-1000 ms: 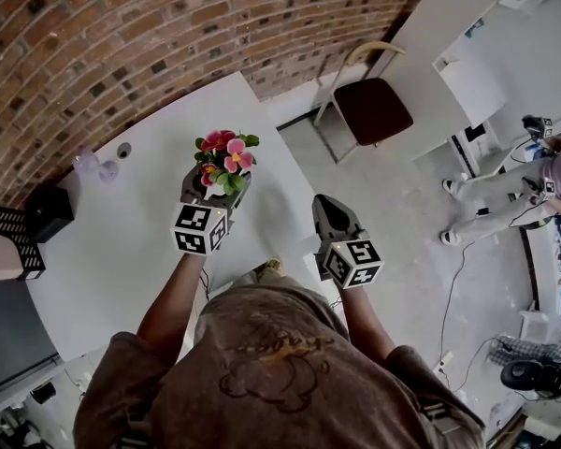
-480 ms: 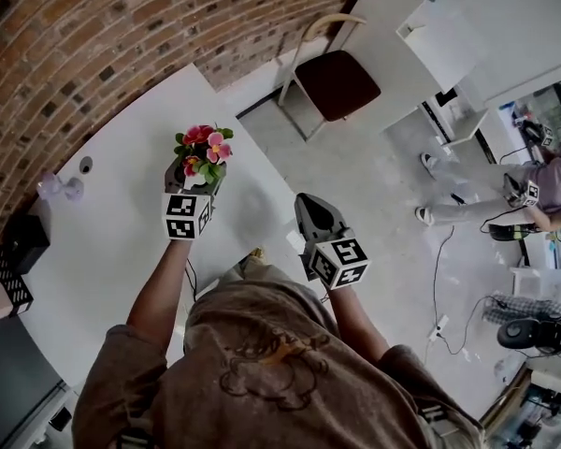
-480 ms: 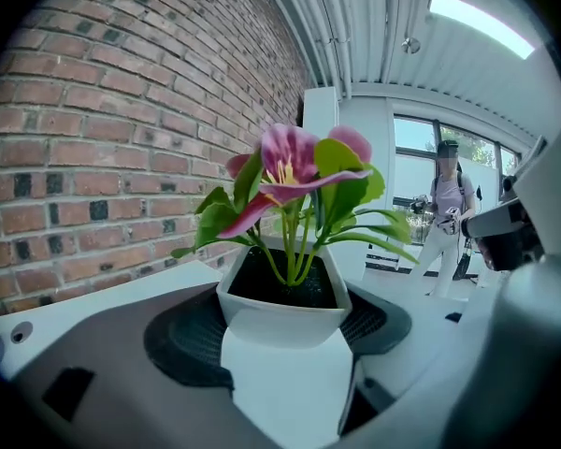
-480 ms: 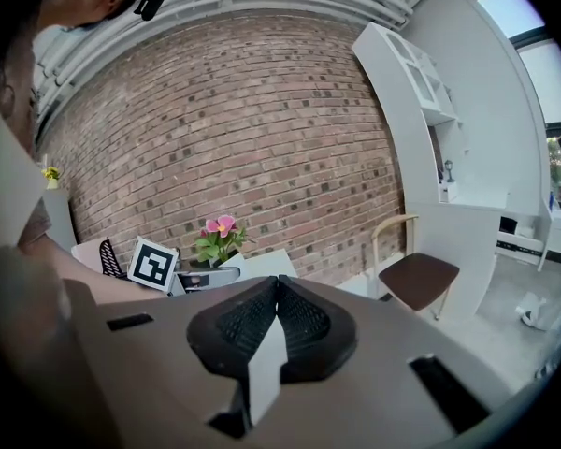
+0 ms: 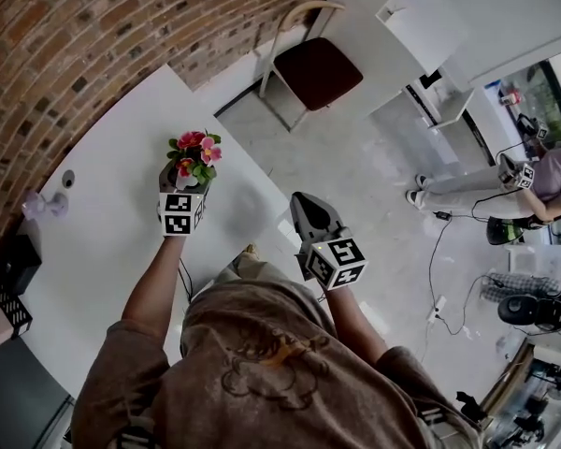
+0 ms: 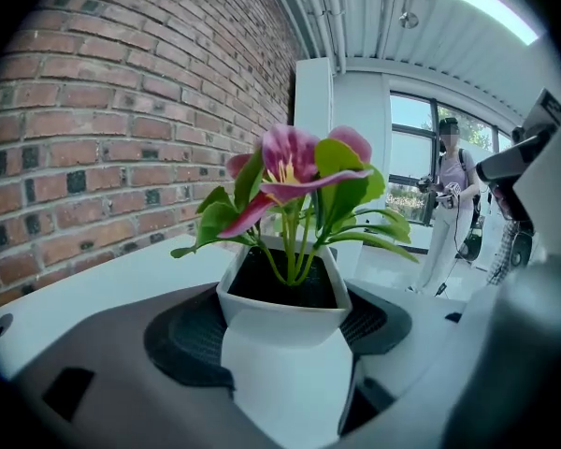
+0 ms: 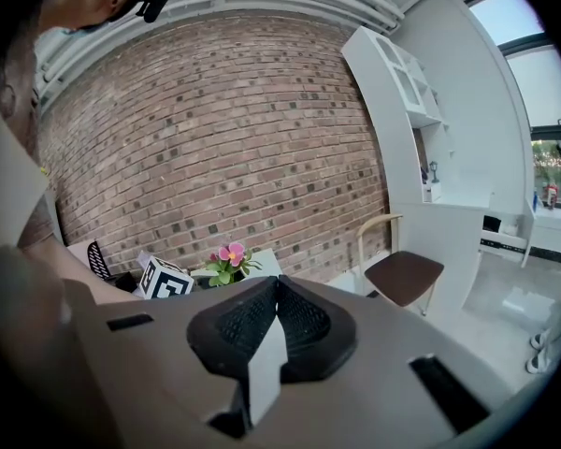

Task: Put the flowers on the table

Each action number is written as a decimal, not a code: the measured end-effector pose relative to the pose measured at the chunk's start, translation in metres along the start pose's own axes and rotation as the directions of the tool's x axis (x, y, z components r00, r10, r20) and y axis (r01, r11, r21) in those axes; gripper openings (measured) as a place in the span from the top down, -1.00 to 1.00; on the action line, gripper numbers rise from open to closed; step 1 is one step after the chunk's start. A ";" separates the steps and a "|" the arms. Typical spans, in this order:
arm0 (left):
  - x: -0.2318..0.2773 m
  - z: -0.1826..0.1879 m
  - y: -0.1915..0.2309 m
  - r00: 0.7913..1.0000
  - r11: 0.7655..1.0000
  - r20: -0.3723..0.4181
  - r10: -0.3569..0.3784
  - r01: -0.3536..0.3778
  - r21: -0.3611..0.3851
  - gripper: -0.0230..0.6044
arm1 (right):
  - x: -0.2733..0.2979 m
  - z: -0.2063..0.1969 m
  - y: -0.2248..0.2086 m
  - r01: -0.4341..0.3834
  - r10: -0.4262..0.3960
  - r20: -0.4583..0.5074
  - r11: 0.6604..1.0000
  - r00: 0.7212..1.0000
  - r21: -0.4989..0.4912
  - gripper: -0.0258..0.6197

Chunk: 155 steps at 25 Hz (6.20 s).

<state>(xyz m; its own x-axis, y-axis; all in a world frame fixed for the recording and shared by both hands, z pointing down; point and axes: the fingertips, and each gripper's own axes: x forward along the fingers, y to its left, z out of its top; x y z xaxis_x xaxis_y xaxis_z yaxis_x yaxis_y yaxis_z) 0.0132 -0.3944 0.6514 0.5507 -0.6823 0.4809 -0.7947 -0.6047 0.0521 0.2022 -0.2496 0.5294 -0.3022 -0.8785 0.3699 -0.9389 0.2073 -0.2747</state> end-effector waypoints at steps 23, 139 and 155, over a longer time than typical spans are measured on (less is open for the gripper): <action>0.030 -0.029 -0.007 0.998 1.000 -0.060 -0.008 0.009 0.019 -0.23 | -0.012 -0.017 -0.009 0.062 -0.062 -0.046 0.998 0.997 0.012 0.91; -0.250 0.058 0.021 0.933 0.959 0.292 0.211 -0.139 -0.247 0.86 | 0.008 0.014 0.084 -0.195 0.209 0.107 0.973 0.972 -0.123 0.91; -0.251 0.062 0.035 0.929 0.956 0.302 0.214 -0.135 -0.262 0.86 | 0.017 0.010 0.088 -0.183 0.196 0.093 0.974 0.976 -0.134 0.91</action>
<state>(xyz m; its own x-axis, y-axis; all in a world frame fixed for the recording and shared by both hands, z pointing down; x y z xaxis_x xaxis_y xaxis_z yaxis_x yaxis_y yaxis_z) -0.1370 -0.2692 0.4783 0.4186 -0.8873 0.1934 -0.9007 -0.3783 0.2138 0.1161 -0.2504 0.5021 -0.4641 -0.8567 0.2249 -0.8811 0.4205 -0.2164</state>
